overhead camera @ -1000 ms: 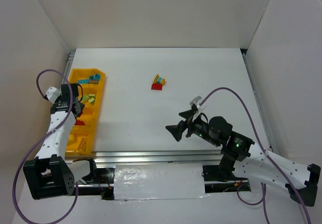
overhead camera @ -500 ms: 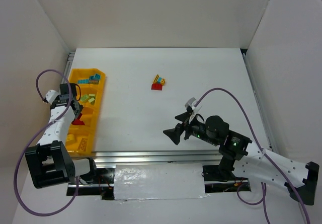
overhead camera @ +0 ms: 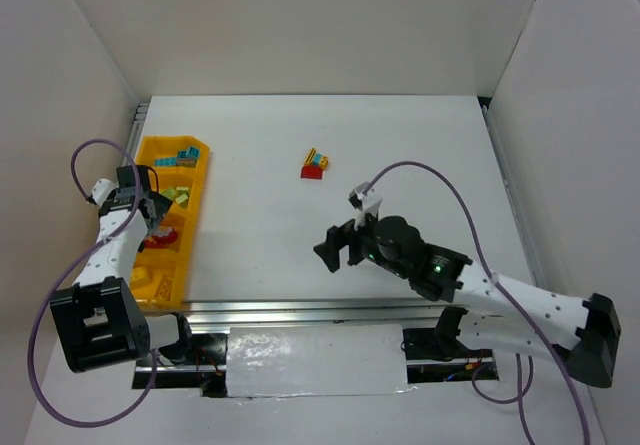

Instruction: Sort the legos into containers by color

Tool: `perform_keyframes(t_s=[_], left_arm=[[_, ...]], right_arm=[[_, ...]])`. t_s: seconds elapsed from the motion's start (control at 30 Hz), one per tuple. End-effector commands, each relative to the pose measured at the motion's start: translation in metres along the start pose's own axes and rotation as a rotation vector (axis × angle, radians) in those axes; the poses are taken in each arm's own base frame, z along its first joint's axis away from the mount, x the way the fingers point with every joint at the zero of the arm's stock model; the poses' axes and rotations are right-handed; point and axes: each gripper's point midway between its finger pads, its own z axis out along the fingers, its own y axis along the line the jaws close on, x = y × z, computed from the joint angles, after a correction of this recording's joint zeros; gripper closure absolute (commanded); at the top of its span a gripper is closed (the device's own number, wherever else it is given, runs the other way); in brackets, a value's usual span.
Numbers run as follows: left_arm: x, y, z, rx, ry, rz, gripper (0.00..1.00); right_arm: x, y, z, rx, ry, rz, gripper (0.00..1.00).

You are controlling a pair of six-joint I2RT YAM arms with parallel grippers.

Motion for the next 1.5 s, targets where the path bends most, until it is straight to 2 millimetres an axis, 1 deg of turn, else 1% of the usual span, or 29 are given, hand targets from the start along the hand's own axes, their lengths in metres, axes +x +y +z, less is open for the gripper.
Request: perform_keyframes(t_s=[0.0, 0.03, 0.07, 0.1, 0.13, 0.17, 0.2, 0.23, 0.27, 0.3, 0.33, 0.37, 0.4, 0.47, 0.53, 0.57, 0.6, 0.63, 0.67, 0.7, 0.87, 0.97, 1.0, 1.03, 1.13, 1.33, 1.4, 1.43, 1.47], left_arm=[[-0.015, -0.028, -0.024, 0.158, -0.008, -0.007, 0.01], [-0.016, -0.036, -0.032, 0.212, -0.002, 0.000, 0.00], [-0.015, -0.048, -0.050, 0.309, 0.019, 0.008, 0.00], [-0.018, -0.056, -0.060, 0.376, 0.014, 0.039, 0.01], [-0.018, -0.064, -0.071, 0.443, 0.014, 0.063, 0.01], [-0.015, -0.074, -0.092, 0.549, 0.030, 0.095, 0.01], [-0.018, -0.078, -0.102, 0.591, 0.016, 0.143, 0.01], [-0.015, -0.081, -0.112, 0.635, 0.022, 0.175, 0.00], [-0.011, -0.085, -0.127, 0.703, 0.037, 0.216, 0.00], [-0.009, -0.082, -0.135, 0.725, 0.037, 0.277, 0.00], [-0.006, -0.082, -0.142, 0.752, 0.042, 0.311, 0.01], [-0.005, -0.081, -0.150, 0.786, 0.037, 0.345, 0.00], [0.003, -0.079, -0.158, 0.830, 0.054, 0.412, 0.01], [0.010, -0.075, -0.168, 0.886, 0.050, 0.483, 0.01], [0.020, -0.072, -0.179, 0.935, 0.062, 0.504, 0.01], [0.023, -0.071, -0.182, 0.955, 0.061, 0.508, 0.00], [0.030, -0.068, -0.182, 0.970, 0.075, 0.515, 0.00], [0.030, -0.066, -0.186, 0.982, 0.057, 0.513, 0.01], [0.032, -0.063, -0.184, 0.980, 0.060, 0.513, 0.01], [0.033, -0.062, -0.187, 0.990, 0.054, 0.515, 0.00], [0.039, -0.062, -0.186, 0.999, 0.060, 0.531, 0.00], [0.043, -0.063, -0.185, 1.009, 0.073, 0.535, 0.00], [0.045, -0.063, -0.185, 1.012, 0.080, 0.540, 0.01], [0.046, -0.064, -0.186, 1.017, 0.083, 0.542, 0.01], [0.048, -0.064, -0.189, 1.032, 0.080, 0.544, 0.00], [0.052, -0.064, -0.195, 1.064, 0.088, 0.559, 0.01], [0.055, -0.065, -0.200, 1.088, 0.101, 0.564, 0.01], [0.056, -0.065, -0.201, 1.093, 0.106, 0.568, 0.00], [0.058, -0.065, -0.204, 1.108, 0.114, 0.571, 0.00]], right_arm=[[-0.012, -0.043, 0.034, 0.342, 0.009, 0.170, 0.00], [-0.023, -0.050, 0.040, 0.417, 0.049, 0.194, 0.00], [-0.022, -0.057, 0.048, 0.473, 0.087, 0.208, 0.00], [-0.030, -0.059, 0.075, 0.535, 0.108, 0.243, 0.00], [-0.022, -0.068, 0.081, 0.594, 0.173, 0.234, 0.00], [-0.002, -0.087, 0.101, 0.671, 0.246, 0.226, 0.00], [-0.026, -0.086, 0.117, 0.668, 0.211, 0.246, 0.00], [-0.023, -0.092, 0.128, 0.681, 0.244, 0.244, 0.00], [-0.005, -0.116, 0.144, 0.731, 0.306, 0.245, 0.00], [-0.022, -0.120, 0.155, 0.732, 0.290, 0.272, 0.00], [-0.022, -0.130, 0.165, 0.744, 0.300, 0.291, 0.00], [-0.006, -0.151, 0.178, 0.771, 0.350, 0.287, 0.00], [-0.018, -0.151, 0.190, 0.733, 0.341, 0.300, 0.00], [-0.012, -0.171, 0.210, 0.736, 0.369, 0.271, 0.00], [-0.006, -0.182, 0.219, 0.733, 0.403, 0.265, 0.00], [0.010, -0.191, 0.226, 0.743, 0.444, 0.264, 0.00], [0.003, -0.198, 0.230, 0.745, 0.431, 0.278, 0.00], [0.015, -0.201, 0.237, 0.720, 0.465, 0.282, 0.00], [0.012, -0.203, 0.242, 0.703, 0.461, 0.291, 0.00], [0.022, -0.208, 0.245, 0.694, 0.486, 0.290, 0.00], [0.023, -0.205, 0.260, 0.643, 0.499, 0.295, 0.00], [0.019, -0.210, 0.263, 0.680, 0.484, 0.302, 0.00], [0.027, -0.213, 0.266, 0.694, 0.496, 0.306, 0.00], [0.018, -0.213, 0.271, 0.690, 0.477, 0.305, 0.00], [0.024, -0.215, 0.279, 0.701, 0.495, 0.308, 0.01], [0.023, -0.219, 0.281, 0.745, 0.484, 0.311, 0.05], [0.029, -0.220, 0.281, 0.755, 0.506, 0.316, 0.06], [0.023, -0.218, 0.283, 0.743, 0.498, 0.329, 0.08], [0.030, -0.221, 0.281, 0.745, 0.523, 0.343, 0.09]])
